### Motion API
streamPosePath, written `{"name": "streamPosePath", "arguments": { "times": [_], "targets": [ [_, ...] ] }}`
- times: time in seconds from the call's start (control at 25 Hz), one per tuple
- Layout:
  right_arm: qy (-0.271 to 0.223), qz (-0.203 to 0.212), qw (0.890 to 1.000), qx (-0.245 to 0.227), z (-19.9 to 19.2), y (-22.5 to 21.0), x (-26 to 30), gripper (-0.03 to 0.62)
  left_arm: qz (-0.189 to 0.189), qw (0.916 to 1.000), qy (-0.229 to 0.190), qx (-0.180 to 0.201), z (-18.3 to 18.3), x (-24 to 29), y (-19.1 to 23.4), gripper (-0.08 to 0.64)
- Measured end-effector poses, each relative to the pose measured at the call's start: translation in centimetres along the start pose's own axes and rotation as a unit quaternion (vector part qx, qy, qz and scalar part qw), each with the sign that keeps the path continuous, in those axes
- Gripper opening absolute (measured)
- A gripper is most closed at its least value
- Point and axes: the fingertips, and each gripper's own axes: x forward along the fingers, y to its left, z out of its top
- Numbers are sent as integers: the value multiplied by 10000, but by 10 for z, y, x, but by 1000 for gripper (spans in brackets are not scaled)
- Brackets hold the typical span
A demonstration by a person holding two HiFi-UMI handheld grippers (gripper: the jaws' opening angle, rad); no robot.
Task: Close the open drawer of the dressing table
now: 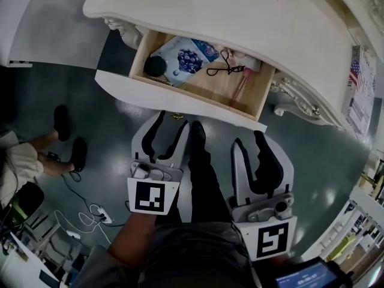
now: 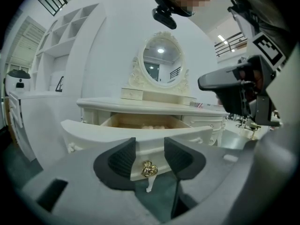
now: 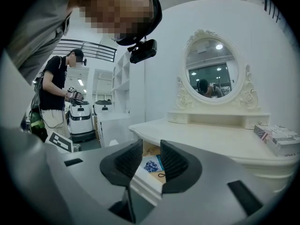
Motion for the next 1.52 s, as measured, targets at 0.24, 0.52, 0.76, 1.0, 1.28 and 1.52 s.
{"name": "streamPosePath", "arguments": {
  "times": [0.24, 0.52, 0.76, 1.0, 1.28, 1.52],
  "targets": [
    [-35, -21, 9999, 126, 9, -6, 9, 101, -32, 10000, -5, -71, 12, 15, 1, 199],
    [-98, -92, 9998, 165, 15, -15, 11, 101, -19, 10000, -24, -61, 17, 23, 2, 199],
    [-94, -129, 9997, 180, 14, -20, 10, 101, 25, 9999, -47, -87, 19, 29, 4, 199],
    [-86, -154, 9997, 178, 13, -25, 11, 101, 38, 9999, -75, -85, 21, 35, 5, 199],
    [-58, -160, 9997, 188, 11, -24, 12, 101, 31, 10000, -72, -45, 22, 37, 7, 199],
    [-49, -182, 9996, 200, 10, -31, 15, 101, 33, 10000, -75, -46, 25, 46, 6, 199]
  ]
}}
